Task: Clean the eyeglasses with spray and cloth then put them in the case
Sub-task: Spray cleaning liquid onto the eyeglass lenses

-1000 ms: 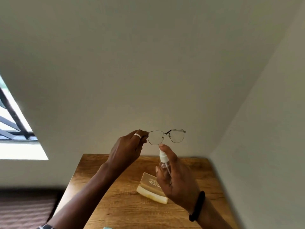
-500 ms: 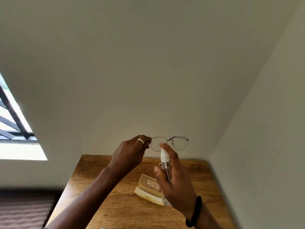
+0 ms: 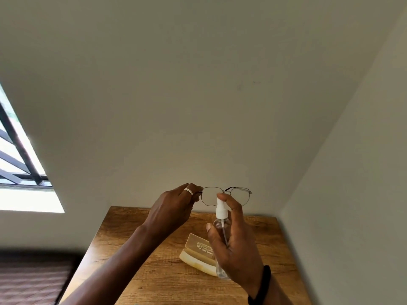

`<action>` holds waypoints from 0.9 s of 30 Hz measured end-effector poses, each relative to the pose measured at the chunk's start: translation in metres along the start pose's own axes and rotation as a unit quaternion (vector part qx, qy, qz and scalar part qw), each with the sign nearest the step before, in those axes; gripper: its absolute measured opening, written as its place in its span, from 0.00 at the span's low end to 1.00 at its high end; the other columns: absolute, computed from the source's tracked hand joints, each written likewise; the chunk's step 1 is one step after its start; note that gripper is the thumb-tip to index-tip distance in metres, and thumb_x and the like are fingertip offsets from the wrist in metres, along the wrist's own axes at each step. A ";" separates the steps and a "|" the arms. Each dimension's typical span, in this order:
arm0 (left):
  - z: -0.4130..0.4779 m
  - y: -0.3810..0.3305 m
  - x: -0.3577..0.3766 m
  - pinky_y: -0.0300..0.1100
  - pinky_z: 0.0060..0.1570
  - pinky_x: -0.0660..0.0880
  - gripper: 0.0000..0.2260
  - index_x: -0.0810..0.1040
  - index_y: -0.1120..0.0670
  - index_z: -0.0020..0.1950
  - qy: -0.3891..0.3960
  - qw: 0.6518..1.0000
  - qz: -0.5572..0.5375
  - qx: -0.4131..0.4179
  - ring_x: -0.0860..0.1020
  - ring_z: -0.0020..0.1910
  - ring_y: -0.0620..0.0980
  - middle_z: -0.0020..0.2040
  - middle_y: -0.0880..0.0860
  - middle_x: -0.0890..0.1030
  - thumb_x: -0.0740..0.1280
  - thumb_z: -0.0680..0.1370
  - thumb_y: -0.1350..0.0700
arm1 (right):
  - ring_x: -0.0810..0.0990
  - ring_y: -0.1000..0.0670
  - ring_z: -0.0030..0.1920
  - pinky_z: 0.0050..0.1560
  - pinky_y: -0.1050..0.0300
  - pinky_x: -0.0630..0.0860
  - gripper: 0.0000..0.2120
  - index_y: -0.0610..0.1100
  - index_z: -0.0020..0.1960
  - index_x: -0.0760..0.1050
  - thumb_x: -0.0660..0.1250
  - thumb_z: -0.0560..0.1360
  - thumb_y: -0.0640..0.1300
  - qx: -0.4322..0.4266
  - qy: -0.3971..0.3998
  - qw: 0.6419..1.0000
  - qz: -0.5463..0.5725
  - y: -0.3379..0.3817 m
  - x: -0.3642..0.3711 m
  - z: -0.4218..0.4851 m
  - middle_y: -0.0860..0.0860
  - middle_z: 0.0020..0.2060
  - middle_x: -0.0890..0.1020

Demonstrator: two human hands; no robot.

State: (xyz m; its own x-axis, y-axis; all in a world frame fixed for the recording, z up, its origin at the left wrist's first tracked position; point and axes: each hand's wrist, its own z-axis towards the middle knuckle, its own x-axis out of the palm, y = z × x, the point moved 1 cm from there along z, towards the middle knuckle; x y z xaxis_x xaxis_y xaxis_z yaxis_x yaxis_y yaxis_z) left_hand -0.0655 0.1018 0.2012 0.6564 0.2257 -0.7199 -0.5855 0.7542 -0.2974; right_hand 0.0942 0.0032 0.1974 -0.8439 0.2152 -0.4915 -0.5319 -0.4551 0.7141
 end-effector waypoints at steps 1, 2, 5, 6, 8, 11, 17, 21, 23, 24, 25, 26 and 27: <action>0.000 0.000 0.000 0.30 0.32 0.73 0.13 0.79 0.59 0.58 0.000 1.000 0.001 0.000 0.83 0.36 0.46 0.44 0.53 0.85 0.72 0.74 0.65 | 0.77 0.52 0.31 0.30 0.59 0.77 0.28 0.65 0.70 0.56 0.66 0.78 0.46 -0.006 -0.002 1.000 -0.010 0.000 0.000 0.000 0.53 0.35 0.75; 0.000 0.000 0.000 0.30 0.32 0.73 0.13 0.79 0.59 0.58 0.001 1.000 0.002 0.000 0.83 0.36 0.45 0.44 0.53 0.85 0.72 0.74 0.65 | 0.77 0.52 0.31 0.29 0.59 0.77 0.28 0.65 0.69 0.56 0.66 0.78 0.45 -0.009 -0.006 1.000 -0.018 0.001 0.000 0.000 0.53 0.34 0.75; -0.001 -0.001 -0.001 0.30 0.32 0.72 0.13 0.79 0.59 0.58 0.000 1.000 0.004 0.002 0.82 0.35 0.45 0.43 0.53 0.85 0.72 0.74 0.65 | 0.77 0.53 0.32 0.28 0.65 0.73 0.28 0.65 0.68 0.56 0.66 0.78 0.45 -0.013 -0.022 0.998 -0.050 0.000 0.001 -0.002 0.55 0.34 0.75; -0.001 -0.001 -0.001 0.30 0.31 0.72 0.13 0.79 0.59 0.58 0.000 1.000 0.003 0.000 0.82 0.35 0.45 0.43 0.52 0.85 0.72 0.74 0.65 | 0.78 0.54 0.32 0.28 0.67 0.72 0.27 0.64 0.69 0.55 0.65 0.78 0.46 -0.008 -0.024 0.998 -0.063 0.000 0.002 -0.002 0.56 0.33 0.74; -0.001 0.000 -0.002 0.30 0.30 0.73 0.13 0.78 0.58 0.58 -0.001 1.000 0.002 -0.003 0.82 0.35 0.45 0.43 0.52 0.85 0.72 0.75 0.65 | 0.78 0.56 0.33 0.31 0.68 0.74 0.28 0.64 0.71 0.53 0.63 0.78 0.50 0.002 -0.019 0.996 -0.092 -0.001 0.002 -0.003 0.59 0.37 0.76; -0.002 0.001 -0.002 0.28 0.32 0.71 0.13 0.79 0.59 0.58 -0.003 1.000 0.006 0.001 0.82 0.35 0.45 0.43 0.53 0.85 0.72 0.74 0.65 | 0.79 0.58 0.36 0.34 0.66 0.78 0.27 0.63 0.72 0.52 0.61 0.78 0.54 0.010 -0.008 0.991 -0.130 -0.003 0.001 -0.005 0.57 0.43 0.78; -0.003 0.001 -0.002 0.30 0.30 0.72 0.13 0.78 0.58 0.58 -0.003 1.000 0.005 0.005 0.82 0.34 0.45 0.43 0.52 0.85 0.72 0.74 0.65 | 0.78 0.59 0.35 0.32 0.71 0.74 0.24 0.61 0.71 0.55 0.59 0.78 0.57 0.015 0.000 0.988 -0.153 -0.004 0.000 -0.009 0.57 0.42 0.78; -0.004 0.002 -0.001 0.36 0.28 0.78 0.14 0.76 0.58 0.58 -0.007 1.000 0.005 0.006 0.83 0.34 0.46 0.43 0.53 0.85 0.72 0.74 0.65 | 0.79 0.60 0.38 0.36 0.68 0.78 0.26 0.62 0.73 0.53 0.58 0.78 0.59 0.010 -0.006 0.987 -0.159 -0.004 0.000 -0.010 0.56 0.48 0.79; -0.004 0.001 -0.001 0.37 0.28 0.79 0.14 0.76 0.58 0.58 -0.006 1.000 0.007 0.007 0.83 0.34 0.46 0.43 0.53 0.85 0.73 0.74 0.65 | 0.77 0.60 0.36 0.33 0.70 0.74 0.24 0.63 0.71 0.53 0.56 0.77 0.61 0.012 -0.004 0.988 -0.151 -0.004 0.000 -0.010 0.57 0.45 0.77; -0.004 0.001 -0.001 0.36 0.28 0.79 0.15 0.76 0.58 0.58 -0.005 1.000 0.009 0.008 0.83 0.34 0.46 0.43 0.53 0.85 0.73 0.74 0.65 | 0.77 0.60 0.35 0.33 0.71 0.73 0.23 0.63 0.70 0.54 0.56 0.77 0.61 0.012 -0.007 0.989 -0.147 -0.003 -0.001 -0.010 0.58 0.43 0.77; -0.005 0.001 -0.001 0.36 0.28 0.78 0.15 0.77 0.58 0.58 -0.004 1.000 0.010 0.008 0.83 0.34 0.47 0.42 0.53 0.85 0.73 0.73 0.65 | 0.77 0.59 0.35 0.32 0.71 0.72 0.23 0.64 0.69 0.54 0.57 0.77 0.61 0.011 -0.010 0.990 -0.140 -0.002 -0.001 -0.010 0.58 0.42 0.76; -0.005 0.001 0.000 0.35 0.28 0.78 0.15 0.77 0.58 0.58 -0.004 1.000 0.009 0.007 0.83 0.34 0.47 0.42 0.53 0.85 0.73 0.73 0.65 | 0.78 0.58 0.35 0.32 0.70 0.73 0.23 0.64 0.69 0.54 0.57 0.77 0.60 0.011 -0.013 0.991 -0.131 -0.001 -0.002 -0.011 0.58 0.41 0.76; -0.005 0.001 -0.001 0.34 0.28 0.77 0.14 0.77 0.58 0.58 -0.004 1.000 0.007 0.007 0.83 0.34 0.46 0.42 0.53 0.85 0.73 0.74 0.65 | 0.79 0.58 0.36 0.33 0.69 0.75 0.23 0.64 0.69 0.54 0.58 0.77 0.60 0.010 -0.014 0.992 -0.121 0.000 -0.002 -0.011 0.58 0.41 0.76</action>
State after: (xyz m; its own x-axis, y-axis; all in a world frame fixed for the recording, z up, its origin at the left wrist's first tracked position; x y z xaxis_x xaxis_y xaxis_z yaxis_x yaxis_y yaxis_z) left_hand -0.0686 0.0995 0.1986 0.6518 0.2423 -0.7186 -0.5889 0.7587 -0.2784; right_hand 0.0969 -0.0069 0.1926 -0.6920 0.3403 -0.6367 -0.7210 -0.3693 0.5863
